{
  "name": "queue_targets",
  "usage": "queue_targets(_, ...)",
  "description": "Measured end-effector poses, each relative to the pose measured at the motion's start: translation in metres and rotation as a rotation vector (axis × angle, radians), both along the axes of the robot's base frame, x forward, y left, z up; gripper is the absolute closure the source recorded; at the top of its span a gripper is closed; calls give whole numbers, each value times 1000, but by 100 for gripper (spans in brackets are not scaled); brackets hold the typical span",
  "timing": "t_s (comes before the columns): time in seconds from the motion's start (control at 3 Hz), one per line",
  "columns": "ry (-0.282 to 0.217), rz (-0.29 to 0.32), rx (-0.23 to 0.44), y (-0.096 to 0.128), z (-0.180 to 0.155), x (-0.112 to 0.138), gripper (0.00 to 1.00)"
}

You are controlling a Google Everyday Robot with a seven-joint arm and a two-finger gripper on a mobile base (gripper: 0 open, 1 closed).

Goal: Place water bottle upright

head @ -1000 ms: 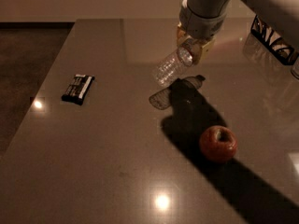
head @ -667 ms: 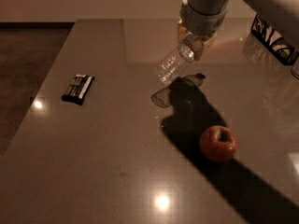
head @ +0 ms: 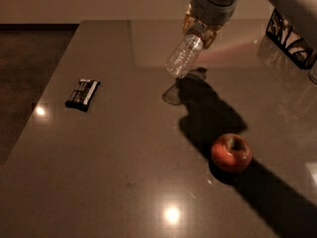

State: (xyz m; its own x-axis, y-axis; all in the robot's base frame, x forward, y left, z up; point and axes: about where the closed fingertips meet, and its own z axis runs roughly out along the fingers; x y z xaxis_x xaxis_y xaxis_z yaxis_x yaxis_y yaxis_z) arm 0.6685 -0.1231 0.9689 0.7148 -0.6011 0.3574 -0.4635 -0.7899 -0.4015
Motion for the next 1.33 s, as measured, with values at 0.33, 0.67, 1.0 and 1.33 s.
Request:
queue_targets(0.33, -82, 152, 11, 9, 5, 11, 100)
queue_targets(0.67, -226, 304, -6, 13, 11, 7, 100)
queue_targets(1.0, -341, 391, -65, 17, -3, -4, 100)
queue_targets(1.33, -454, 406, -113, 20, -13, -1, 100)
